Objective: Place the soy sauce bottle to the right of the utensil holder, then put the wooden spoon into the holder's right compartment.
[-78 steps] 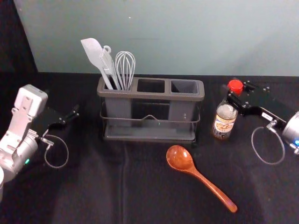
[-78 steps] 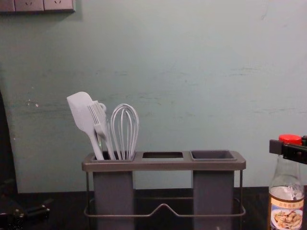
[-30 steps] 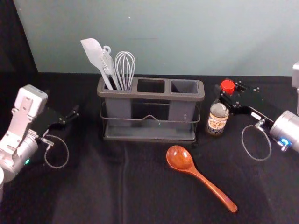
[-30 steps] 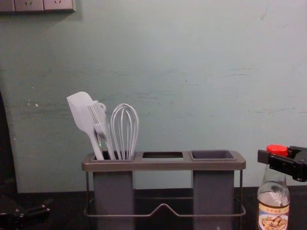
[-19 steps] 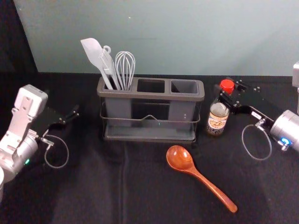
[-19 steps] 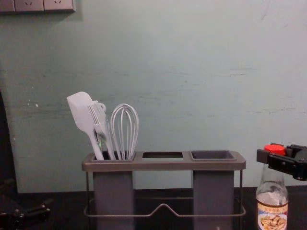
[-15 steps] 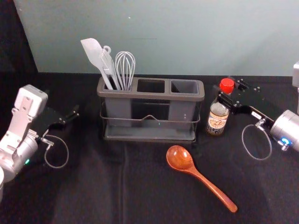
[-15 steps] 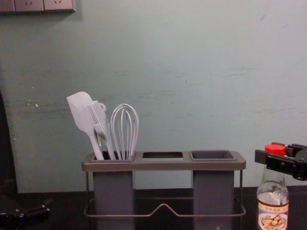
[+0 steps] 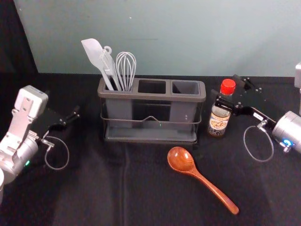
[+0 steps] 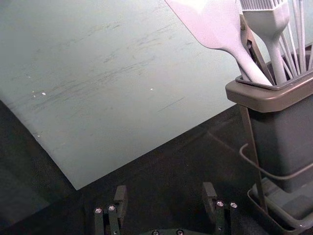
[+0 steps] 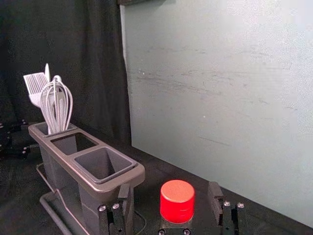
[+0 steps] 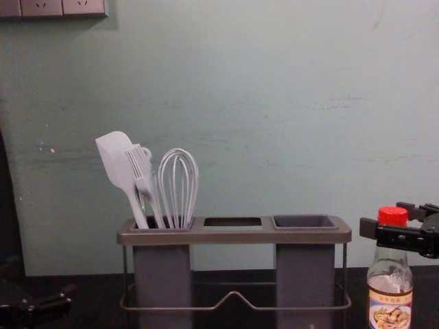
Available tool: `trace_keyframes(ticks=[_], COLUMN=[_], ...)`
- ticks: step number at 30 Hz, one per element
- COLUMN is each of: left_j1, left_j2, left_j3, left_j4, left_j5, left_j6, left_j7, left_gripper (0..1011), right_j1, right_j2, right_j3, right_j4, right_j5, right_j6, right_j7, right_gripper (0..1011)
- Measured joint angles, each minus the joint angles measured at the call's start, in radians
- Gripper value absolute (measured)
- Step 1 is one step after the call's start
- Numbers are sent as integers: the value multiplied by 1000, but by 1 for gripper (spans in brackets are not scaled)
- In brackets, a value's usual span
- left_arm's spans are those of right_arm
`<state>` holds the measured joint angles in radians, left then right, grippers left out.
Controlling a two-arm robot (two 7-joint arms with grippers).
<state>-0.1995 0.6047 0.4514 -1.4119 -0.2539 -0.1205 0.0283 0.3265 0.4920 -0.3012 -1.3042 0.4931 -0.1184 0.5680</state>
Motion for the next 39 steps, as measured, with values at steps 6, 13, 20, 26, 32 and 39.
trace_keyframes(ticks=[6,13,20,26,32,39], left_j1=[0,0,0,0,0,0], left_j2=[0,0,0,0,0,0], left_j3=[0,0,0,0,0,0], left_j4=[0,0,0,0,0,0], left_j5=[0,0,0,0,0,0], left_j6=[0,0,0,0,0,0], left_j7=[0,0,0,0,0,0], left_gripper=[1005,1005,1005,1005,1005,1005], right_j1=[-7,-58,-133,-180,-205,-200], right_j2=[4,28,69,121,169,182], right_j3=[2,28,58,60,35,-18], right_j4=[-16,-119,-284,-428,-510,-530], right_j5=[-3,-16,-32,-19,8,34], right_j6=[0,5,65,196,263,310], right_j7=[-2,-41,-95,-106,-77,-57], right_gripper=[1004,1004,1004,1004,1004,1004])
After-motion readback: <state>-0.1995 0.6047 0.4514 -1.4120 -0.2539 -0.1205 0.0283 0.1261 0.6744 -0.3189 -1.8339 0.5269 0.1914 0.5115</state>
